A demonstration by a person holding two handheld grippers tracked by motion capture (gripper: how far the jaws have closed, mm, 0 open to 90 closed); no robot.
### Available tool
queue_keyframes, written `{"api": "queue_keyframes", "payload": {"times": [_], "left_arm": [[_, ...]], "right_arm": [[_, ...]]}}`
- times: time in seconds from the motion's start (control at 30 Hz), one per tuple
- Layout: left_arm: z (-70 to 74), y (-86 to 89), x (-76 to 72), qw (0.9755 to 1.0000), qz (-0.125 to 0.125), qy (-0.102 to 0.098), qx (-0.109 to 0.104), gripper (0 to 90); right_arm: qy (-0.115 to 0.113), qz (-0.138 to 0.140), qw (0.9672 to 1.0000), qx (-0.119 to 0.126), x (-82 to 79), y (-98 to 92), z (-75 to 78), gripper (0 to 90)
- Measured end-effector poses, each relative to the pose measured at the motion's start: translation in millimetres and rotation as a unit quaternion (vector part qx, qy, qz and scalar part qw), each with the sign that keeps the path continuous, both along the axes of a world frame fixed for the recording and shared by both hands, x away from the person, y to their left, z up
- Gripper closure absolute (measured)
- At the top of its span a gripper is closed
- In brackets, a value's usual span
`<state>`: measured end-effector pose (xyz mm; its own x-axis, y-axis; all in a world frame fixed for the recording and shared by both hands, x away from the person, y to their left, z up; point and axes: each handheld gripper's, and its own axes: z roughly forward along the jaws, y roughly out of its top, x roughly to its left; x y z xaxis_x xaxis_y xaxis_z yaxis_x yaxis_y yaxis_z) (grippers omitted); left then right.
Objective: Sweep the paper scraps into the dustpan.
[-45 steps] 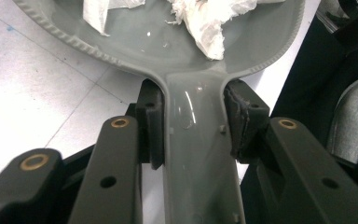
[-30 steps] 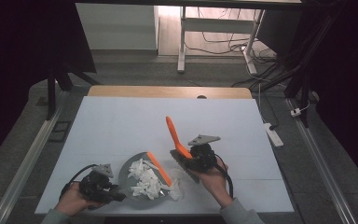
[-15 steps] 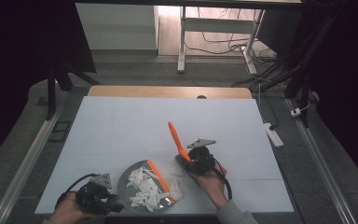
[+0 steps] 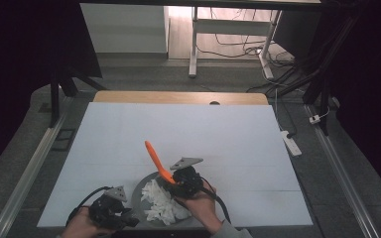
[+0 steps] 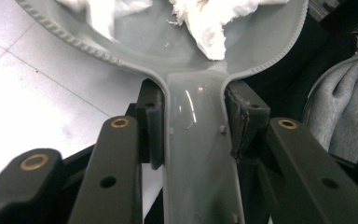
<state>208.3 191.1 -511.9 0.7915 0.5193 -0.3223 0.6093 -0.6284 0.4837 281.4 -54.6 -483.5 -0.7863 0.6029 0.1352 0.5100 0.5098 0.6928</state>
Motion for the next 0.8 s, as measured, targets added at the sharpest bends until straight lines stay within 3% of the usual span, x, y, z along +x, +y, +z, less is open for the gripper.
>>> {"api": "queue_keyframes", "payload": {"times": [0.07, 0.2, 0.37, 0.47, 0.6, 0.8], "left_arm": [[-0.6, 1.1, 0.6, 1.0, 0.001, -0.002, 0.0, 61.6], [-3.2, 2.1, 2.2, 1.0, 0.002, -0.007, -0.005, 61.6], [-4.8, 1.4, 3.3, 0.9997, 0.01, -0.023, -0.008, 61.6], [-5.8, 2.2, 4.3, 0.9996, 0.015, -0.022, -0.011, 61.6], [-7.0, 3.0, 5.4, 0.9992, 0.023, -0.03, -0.014, 61.6], [-7.4, 3.7, 6.3, 0.9988, 0.031, -0.036, -0.014, 61.6]], "right_arm": [[-0.022, 0.0, 0.9998, -0.003, 0.4, 1.0, 4.5, 70.5], [-0.038, -0.006, 0.9992, 0.012, 7.3, -8.2, 12.7, 70.6], [-0.048, -0.012, 0.9985, 0.025, 12.8, -20.8, 22.4, 70.6], [-0.053, -0.01, 0.9982, 0.028, 14.3, -25.5, 25.6, 70.5], [-0.038, -0.002, 0.9988, 0.03, 18.1, -31.5, 26.6, 70.5], [-0.013, 0.026, 0.9995, 0.012, 17.3, -33.7, 20.6, 70.6]]}}
